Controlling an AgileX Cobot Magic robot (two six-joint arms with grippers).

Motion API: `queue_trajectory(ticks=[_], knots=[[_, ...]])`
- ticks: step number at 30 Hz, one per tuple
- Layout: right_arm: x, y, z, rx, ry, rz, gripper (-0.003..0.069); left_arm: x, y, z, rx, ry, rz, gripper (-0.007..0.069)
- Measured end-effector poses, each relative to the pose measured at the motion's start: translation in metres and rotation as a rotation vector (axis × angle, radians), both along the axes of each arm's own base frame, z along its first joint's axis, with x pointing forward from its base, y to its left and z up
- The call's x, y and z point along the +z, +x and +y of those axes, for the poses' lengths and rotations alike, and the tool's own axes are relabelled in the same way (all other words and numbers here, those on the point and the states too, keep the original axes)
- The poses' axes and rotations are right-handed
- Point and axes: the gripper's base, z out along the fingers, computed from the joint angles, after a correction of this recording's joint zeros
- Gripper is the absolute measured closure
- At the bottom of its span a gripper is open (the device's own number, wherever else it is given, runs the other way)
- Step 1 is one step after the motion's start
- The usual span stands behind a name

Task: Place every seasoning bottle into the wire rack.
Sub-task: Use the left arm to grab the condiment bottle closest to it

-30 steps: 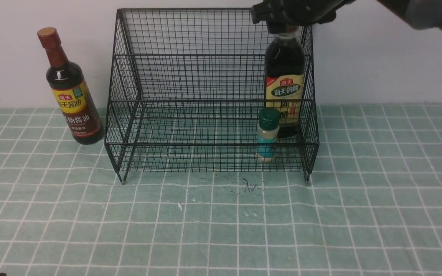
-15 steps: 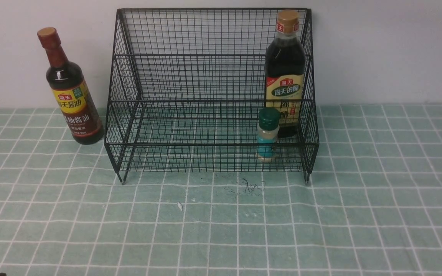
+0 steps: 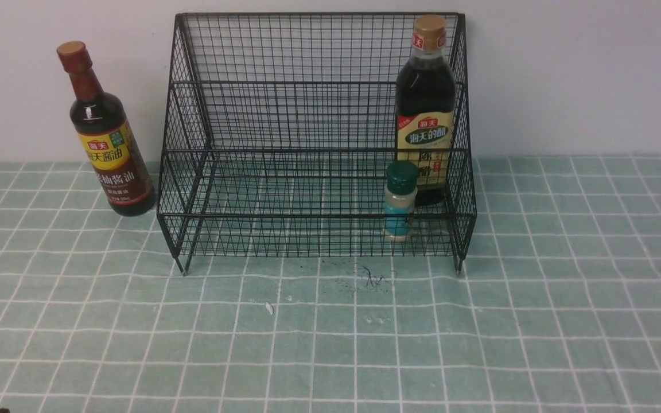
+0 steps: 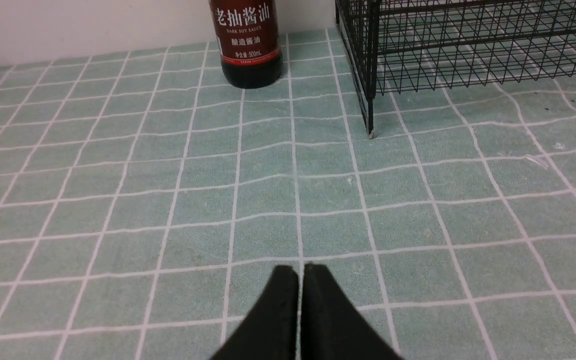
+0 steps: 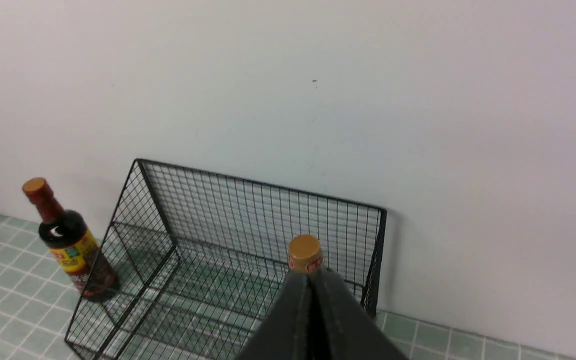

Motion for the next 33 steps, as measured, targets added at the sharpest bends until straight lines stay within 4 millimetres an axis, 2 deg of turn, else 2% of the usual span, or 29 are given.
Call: queue_trajectory(ticks=[1, 8, 11, 12, 13, 14, 16, 18, 21, 25, 28, 33], knots=[[-0.006, -0.013, -0.006, 0.004, 0.01, 0.006, 0.0672, 0.0, 0.0, 0.0, 0.0, 0.0, 0.0, 0.0631], [-0.039, -0.066, -0.032, 0.011, 0.124, -0.115, 0.0673, 0.0, 0.0, 0.0, 0.0, 0.0, 0.0, 0.0631], [-0.062, -0.093, -0.044, 0.026, 0.18, -0.222, 0.0673, 0.0, 0.0, 0.0, 0.0, 0.0, 0.0, 0.0631], [-0.074, -0.099, -0.047, 0.034, 0.199, -0.261, 0.0673, 0.0, 0.0, 0.0, 0.0, 0.0, 0.0, 0.0631], [-0.075, -0.103, -0.049, 0.036, 0.209, -0.274, 0.0673, 0.0, 0.0, 0.0, 0.0, 0.0, 0.0, 0.0631], [-0.084, -0.108, -0.051, 0.043, 0.229, -0.304, 0.0673, 0.0, 0.0, 0.0, 0.0, 0.0, 0.0, 0.0631], [-0.108, -0.114, -0.052, 0.061, 0.268, -0.353, 0.0673, 0.0, 0.0, 0.0, 0.0, 0.0, 0.0, 0.0631], [-0.116, -0.118, -0.053, 0.072, 0.3, -0.392, 0.0673, 0.0, 0.0, 0.0, 0.0, 0.0, 0.0, 0.0631], [-0.141, -0.123, -0.053, 0.097, 0.383, -0.467, 0.0673, 0.0, 0.0, 0.0, 0.0, 0.0, 0.0, 0.0631], [-0.162, -0.12, -0.052, 0.103, 0.417, -0.483, 0.0673, 0.0, 0.0, 0.0, 0.0, 0.0, 0.0, 0.0631], [-0.178, -0.115, -0.049, 0.1, 0.391, -0.451, 0.0673, 0.0, 0.0, 0.0, 0.0, 0.0, 0.0, 0.0631], [-0.191, -0.11, -0.048, 0.093, 0.248, -0.475, 0.0673, 0.0, 0.0, 0.0, 0.0, 0.0, 0.0, 0.0631]])
